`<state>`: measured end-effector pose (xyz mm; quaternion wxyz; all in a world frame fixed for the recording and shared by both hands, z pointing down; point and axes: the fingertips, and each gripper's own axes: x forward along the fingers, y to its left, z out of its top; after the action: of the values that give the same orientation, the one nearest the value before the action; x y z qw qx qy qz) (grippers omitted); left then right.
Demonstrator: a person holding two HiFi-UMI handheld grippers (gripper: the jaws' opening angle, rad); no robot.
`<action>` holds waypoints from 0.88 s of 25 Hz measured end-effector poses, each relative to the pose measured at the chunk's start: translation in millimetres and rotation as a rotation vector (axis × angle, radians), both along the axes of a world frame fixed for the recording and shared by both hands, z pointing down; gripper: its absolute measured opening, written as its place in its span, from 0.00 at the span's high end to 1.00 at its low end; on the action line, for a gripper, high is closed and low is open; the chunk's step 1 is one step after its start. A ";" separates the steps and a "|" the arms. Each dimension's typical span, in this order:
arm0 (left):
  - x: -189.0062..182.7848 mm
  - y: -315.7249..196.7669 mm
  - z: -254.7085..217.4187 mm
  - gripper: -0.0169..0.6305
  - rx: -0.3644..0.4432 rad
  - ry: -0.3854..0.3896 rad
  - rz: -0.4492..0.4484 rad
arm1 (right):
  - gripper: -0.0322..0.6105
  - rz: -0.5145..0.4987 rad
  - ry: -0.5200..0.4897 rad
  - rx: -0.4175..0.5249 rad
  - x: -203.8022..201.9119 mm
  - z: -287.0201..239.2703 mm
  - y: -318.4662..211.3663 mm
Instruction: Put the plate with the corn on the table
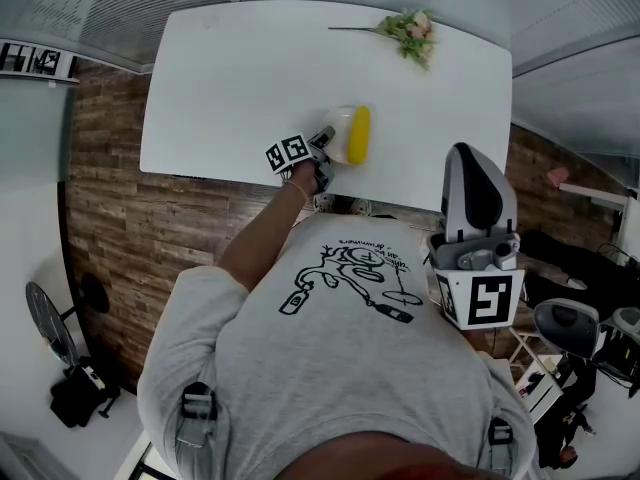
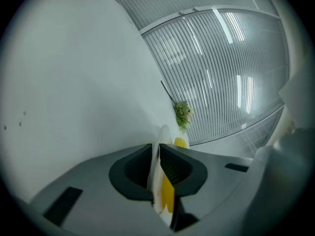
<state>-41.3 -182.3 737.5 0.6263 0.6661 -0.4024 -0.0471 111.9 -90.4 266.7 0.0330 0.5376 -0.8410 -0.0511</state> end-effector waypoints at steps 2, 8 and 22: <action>-0.5 1.0 1.5 0.91 -0.003 -0.059 0.025 | 0.94 0.000 -0.001 0.002 -0.3 -0.3 0.6; -1.6 6.2 2.5 0.87 -0.011 -0.138 0.053 | 0.94 0.003 -0.003 0.003 0.3 -1.6 3.3; -6.9 11.5 3.3 0.82 0.026 -0.291 0.121 | 0.94 0.007 -0.008 0.005 0.0 -2.1 9.1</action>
<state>-48.2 -170.8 740.7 0.5543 0.6969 -0.4475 0.0823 111.9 -81.3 264.6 0.0283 0.5406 -0.8392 -0.0512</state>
